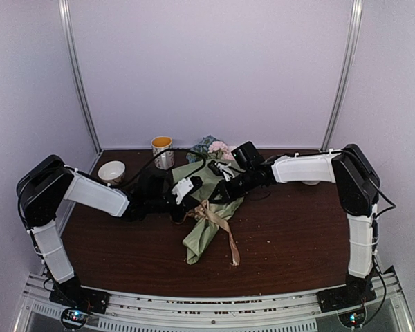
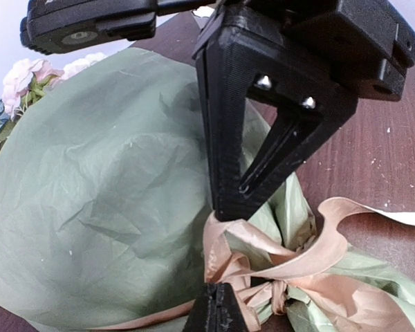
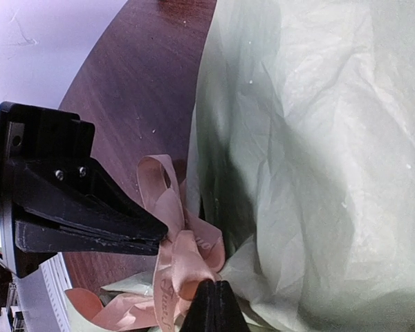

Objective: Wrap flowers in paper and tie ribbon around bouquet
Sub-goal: Cross the half-tied ribbon over the folded bouquet, then tie the half-tied ribbon around the folded bouquet.

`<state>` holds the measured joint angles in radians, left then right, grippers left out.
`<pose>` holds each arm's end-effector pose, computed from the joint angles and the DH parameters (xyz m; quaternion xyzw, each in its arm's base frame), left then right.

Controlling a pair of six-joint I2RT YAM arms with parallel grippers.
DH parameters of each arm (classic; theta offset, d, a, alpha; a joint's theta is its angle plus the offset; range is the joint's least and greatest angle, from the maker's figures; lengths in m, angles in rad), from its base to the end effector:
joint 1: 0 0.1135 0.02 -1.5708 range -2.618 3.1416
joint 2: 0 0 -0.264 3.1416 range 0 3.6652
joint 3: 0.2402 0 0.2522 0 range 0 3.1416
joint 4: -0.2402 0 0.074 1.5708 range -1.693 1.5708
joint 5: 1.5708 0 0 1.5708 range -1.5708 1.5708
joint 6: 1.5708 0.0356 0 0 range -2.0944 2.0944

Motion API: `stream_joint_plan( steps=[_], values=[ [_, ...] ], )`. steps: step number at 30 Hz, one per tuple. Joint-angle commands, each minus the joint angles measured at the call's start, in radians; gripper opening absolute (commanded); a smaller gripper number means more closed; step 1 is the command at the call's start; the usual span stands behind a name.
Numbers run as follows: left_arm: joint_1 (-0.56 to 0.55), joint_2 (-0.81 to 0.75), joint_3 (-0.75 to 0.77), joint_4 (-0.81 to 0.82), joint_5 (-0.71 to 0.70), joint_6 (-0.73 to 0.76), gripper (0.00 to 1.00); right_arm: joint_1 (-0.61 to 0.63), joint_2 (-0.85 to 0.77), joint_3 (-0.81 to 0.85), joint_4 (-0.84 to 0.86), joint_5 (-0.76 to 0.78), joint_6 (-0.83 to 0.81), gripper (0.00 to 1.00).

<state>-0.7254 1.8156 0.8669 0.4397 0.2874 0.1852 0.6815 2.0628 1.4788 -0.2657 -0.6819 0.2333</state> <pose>0.2701 -0.2530 0.1528 0.4404 0.7346 -0.2527 0.4500 0.3348 0.3004 0.1848 -0.3110 0.8336 0.4275 0.1601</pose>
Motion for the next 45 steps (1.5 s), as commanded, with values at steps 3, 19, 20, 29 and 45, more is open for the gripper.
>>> stream_joint_plan(
  steps=[3, 19, 20, 29, 45],
  values=[
    [0.001, 0.000, 0.023, -0.013, 0.032, 0.016, 0.00, -0.002, -0.064, -0.054, 0.059, -0.029, -0.021, 0.00],
    [0.001, 0.067, 0.120, -0.125, -0.074, 0.059, 0.38, 0.010, -0.078, -0.061, 0.109, -0.112, 0.006, 0.00],
    [0.001, 0.067, 0.120, -0.125, -0.071, 0.060, 0.39, 0.010, -0.079, -0.061, 0.108, -0.112, 0.006, 0.00],
    [0.000, 0.087, 0.127, -0.091, -0.037, 0.058, 0.44, 0.025, -0.077, -0.061, 0.083, -0.131, -0.010, 0.00],
    [0.000, 0.100, 0.089, 0.076, 0.121, -0.033, 0.00, 0.042, -0.075, -0.049, 0.021, -0.134, -0.041, 0.00]
  ],
)
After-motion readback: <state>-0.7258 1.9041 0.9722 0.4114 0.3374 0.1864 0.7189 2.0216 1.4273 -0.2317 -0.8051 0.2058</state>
